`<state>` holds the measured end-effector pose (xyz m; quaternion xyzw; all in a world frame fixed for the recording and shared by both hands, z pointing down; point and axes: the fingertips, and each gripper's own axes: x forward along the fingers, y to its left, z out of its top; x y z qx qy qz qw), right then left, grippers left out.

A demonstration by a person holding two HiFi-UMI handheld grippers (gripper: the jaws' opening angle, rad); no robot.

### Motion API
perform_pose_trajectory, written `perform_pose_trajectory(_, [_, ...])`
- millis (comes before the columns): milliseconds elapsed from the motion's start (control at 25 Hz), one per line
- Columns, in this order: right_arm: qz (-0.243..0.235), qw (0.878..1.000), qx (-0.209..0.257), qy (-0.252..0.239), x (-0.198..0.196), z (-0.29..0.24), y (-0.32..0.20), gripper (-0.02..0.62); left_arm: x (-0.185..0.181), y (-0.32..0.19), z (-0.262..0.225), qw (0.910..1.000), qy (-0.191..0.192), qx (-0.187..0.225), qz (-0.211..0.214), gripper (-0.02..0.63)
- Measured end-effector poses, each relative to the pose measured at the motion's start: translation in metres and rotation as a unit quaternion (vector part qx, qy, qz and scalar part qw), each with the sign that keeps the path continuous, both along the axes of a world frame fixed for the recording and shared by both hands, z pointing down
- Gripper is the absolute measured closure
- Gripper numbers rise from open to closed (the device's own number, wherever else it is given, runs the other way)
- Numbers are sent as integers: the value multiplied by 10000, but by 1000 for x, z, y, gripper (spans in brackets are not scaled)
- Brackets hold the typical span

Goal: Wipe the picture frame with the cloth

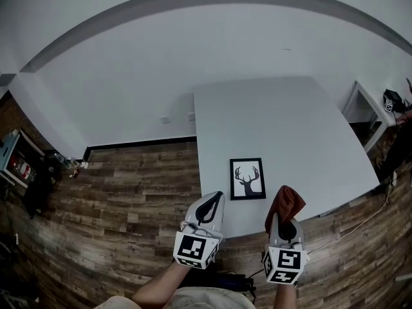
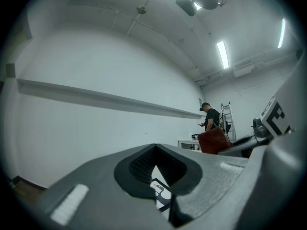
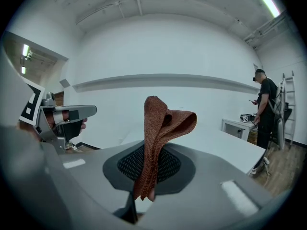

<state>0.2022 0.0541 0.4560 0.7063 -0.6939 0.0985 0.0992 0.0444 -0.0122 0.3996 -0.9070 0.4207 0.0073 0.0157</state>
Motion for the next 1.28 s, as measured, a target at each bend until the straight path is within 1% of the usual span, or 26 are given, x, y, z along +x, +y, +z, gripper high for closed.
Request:
perform_pose_trajectory(280, [10, 9997, -199, 114, -2, 11, -48, 537, 3, -53, 10, 9998, 137, -90, 66, 606])
perform_pose_trajectory(520, [106, 9991, -338, 239, -5, 7, -95, 537, 0, -106, 10, 9995, 243, -98, 190, 606])
perform_pose_trajectory(680, [185, 9983, -453, 312, -10, 10, -119, 537, -5, -135, 16, 9988, 320, -213, 291, 606])
perform_pose_trajectory(880, [252, 9975, -568, 347, -12, 12, -140, 537, -3, -157, 19, 9981, 376, -221, 432, 606])
perform_pose_trajectory(1000, [176, 9973, -608, 358, -13, 14, -150, 537, 2, -166, 28, 9975, 368, -386, 461, 606])
perform_pose_trajectory(1080, [114, 9972, -648, 353, -11, 18, -155, 537, 6, -168, 36, 9974, 311, -470, 445, 606])
perform_pose_trajectory(1280, [-78, 9962, -810, 301, -5, 32, -171, 537, 16, -174, 37, 9981, 248, -454, 344, 606])
